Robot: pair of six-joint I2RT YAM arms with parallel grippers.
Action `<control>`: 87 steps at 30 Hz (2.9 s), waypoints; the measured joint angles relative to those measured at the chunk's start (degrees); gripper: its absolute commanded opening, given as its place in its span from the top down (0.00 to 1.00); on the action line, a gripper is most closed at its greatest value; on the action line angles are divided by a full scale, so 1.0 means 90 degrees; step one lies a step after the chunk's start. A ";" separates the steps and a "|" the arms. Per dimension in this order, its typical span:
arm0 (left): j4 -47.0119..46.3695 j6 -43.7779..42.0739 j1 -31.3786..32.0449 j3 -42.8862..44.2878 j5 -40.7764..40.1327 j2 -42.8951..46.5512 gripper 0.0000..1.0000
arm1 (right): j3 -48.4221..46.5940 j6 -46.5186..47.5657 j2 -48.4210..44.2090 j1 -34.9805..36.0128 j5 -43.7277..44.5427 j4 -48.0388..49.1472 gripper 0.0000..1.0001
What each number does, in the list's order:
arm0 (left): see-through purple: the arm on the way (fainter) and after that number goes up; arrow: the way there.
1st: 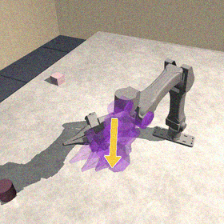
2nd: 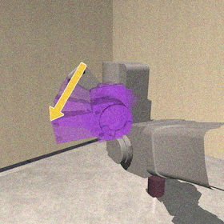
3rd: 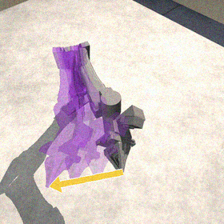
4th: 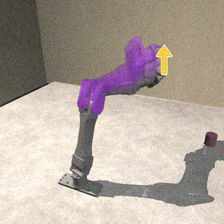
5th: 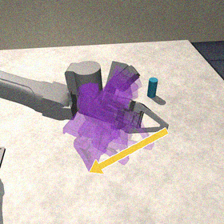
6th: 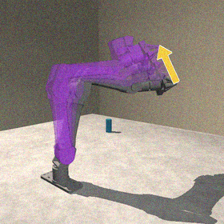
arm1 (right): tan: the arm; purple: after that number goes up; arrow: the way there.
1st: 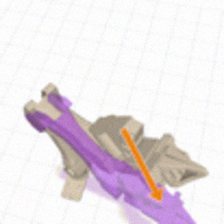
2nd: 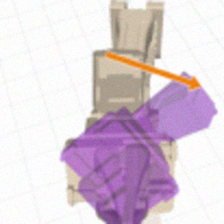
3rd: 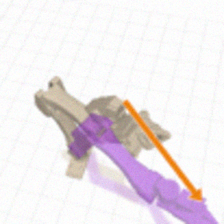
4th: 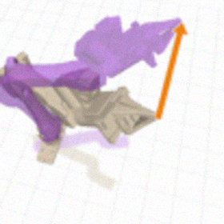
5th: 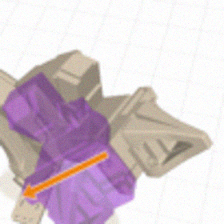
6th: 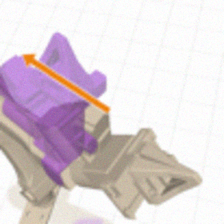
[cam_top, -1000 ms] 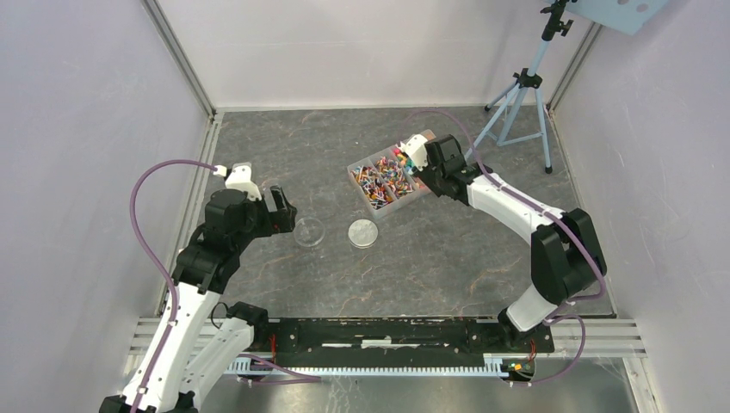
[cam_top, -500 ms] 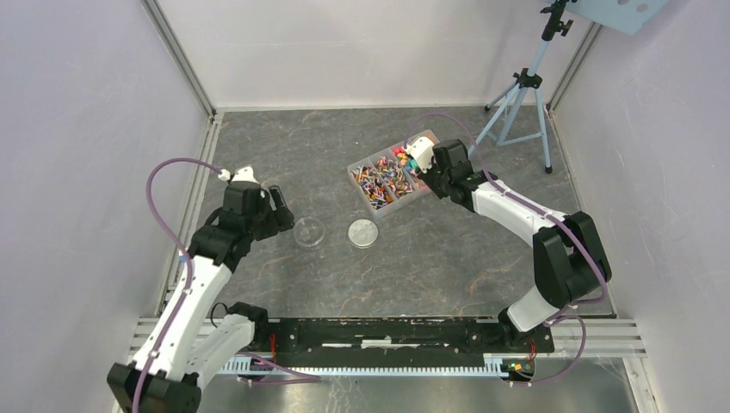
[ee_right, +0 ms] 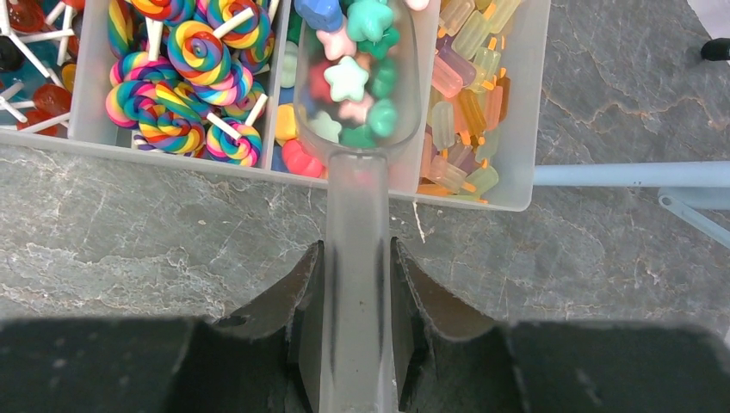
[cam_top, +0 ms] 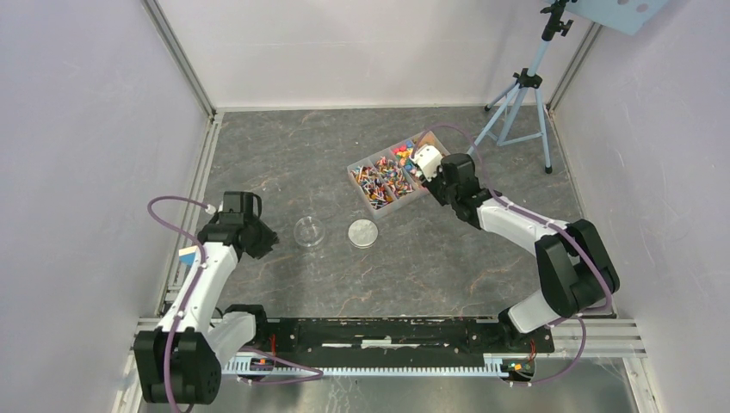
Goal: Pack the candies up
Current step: Move the packing bottle to the center of the board, then place the fake candies in the packing bottle.
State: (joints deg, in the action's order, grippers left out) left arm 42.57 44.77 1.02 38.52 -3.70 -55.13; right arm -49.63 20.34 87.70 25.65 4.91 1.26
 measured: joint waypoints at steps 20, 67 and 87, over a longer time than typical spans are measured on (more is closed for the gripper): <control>-0.1277 0.0568 -0.0022 -0.0767 0.0959 -0.1350 0.73 | 0.0597 -0.0328 -0.0862 -0.0029 -0.0345 0.0333 1.00; -0.0296 -0.0323 0.0566 0.1508 -0.1758 0.0818 0.00 | 0.1132 -0.1018 -0.2742 0.0940 -0.1302 0.0000 1.00; -0.0219 -0.1202 0.0568 0.1093 -0.3534 0.2533 0.00 | 0.0090 -0.1348 -0.2164 0.3189 -0.0687 -0.0831 1.00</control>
State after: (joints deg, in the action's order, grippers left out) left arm 40.60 33.95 6.13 48.36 -35.51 -32.34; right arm -48.82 8.21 68.23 54.35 -1.28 -6.22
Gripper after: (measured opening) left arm 0.996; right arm 0.329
